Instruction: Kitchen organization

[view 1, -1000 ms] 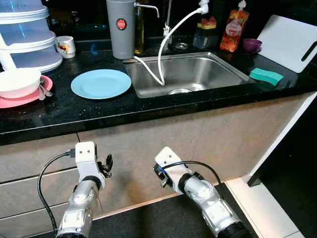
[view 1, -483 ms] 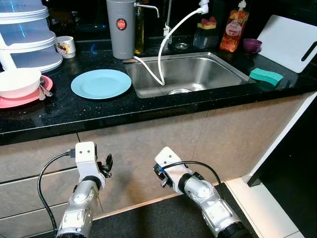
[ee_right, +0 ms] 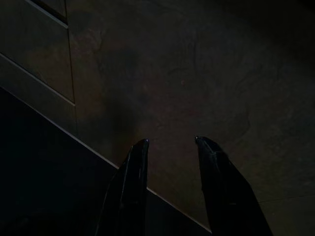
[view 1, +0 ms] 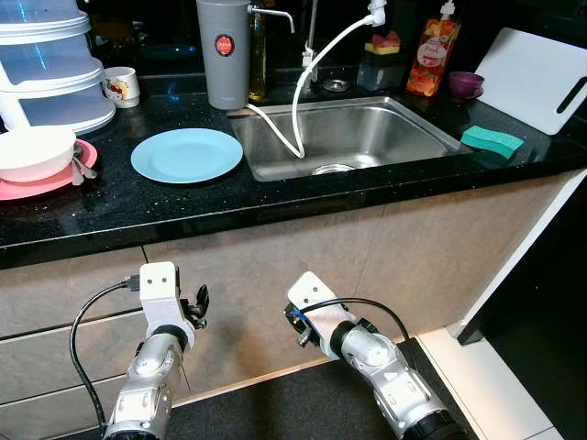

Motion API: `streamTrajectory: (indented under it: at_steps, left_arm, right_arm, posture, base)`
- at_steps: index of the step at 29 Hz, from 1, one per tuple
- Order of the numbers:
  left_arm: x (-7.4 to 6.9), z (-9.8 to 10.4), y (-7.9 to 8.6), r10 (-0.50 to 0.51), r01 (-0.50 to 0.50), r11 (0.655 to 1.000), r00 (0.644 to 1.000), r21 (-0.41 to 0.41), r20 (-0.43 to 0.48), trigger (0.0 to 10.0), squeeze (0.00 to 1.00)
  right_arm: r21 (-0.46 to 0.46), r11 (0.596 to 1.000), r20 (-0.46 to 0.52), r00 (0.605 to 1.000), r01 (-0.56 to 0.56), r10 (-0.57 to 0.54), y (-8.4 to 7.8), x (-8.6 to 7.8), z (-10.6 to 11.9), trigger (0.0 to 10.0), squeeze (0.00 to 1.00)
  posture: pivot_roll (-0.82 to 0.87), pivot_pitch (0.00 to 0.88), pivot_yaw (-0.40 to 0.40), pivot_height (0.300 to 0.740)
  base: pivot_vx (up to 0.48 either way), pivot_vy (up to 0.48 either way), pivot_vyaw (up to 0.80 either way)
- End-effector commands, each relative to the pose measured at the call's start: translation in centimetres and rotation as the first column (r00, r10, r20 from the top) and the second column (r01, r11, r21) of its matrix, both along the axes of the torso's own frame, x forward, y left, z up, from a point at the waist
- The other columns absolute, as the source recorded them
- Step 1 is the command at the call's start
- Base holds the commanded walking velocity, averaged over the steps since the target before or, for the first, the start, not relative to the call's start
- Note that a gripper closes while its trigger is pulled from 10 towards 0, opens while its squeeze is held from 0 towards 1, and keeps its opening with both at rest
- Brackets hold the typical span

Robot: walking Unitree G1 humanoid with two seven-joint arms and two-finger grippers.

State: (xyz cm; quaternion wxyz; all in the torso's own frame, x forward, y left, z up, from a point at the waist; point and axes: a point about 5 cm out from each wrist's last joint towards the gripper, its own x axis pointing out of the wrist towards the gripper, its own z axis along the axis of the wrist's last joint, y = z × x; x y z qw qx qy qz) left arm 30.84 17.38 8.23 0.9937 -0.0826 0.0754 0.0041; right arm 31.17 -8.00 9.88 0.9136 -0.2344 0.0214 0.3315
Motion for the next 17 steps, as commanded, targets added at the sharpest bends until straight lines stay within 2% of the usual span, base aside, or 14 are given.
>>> streamTrajectory:
  at_steps: [1, 17]
  left_arm:
    - [-0.25, -0.53, 0.02, 0.006, -0.006, 1.0, 1.0, -0.008, -0.02, 10.0, 0.0]
    - [-0.24, -0.51, -0.01, 0.013, -0.013, 1.0, 1.0, -0.015, -0.018, 10.0, 0.0]
  right_arm:
    - [-0.001, 1.0, -0.015, 1.0, 0.001, -0.001, -0.23, -0.18, -0.41, 10.0, 0.0]
    - [-0.001, 1.0, -0.015, 1.0, 0.001, -0.001, -0.35, -0.12, -0.35, 10.0, 0.0]
  posture:
    - [-0.1, 0.055, 0.004, 0.74]
    - [-0.1, 0.063, -0.001, 0.74]
  base:
    - [0.0, 0.0, 0.0]
    - [0.0, 0.0, 0.0]
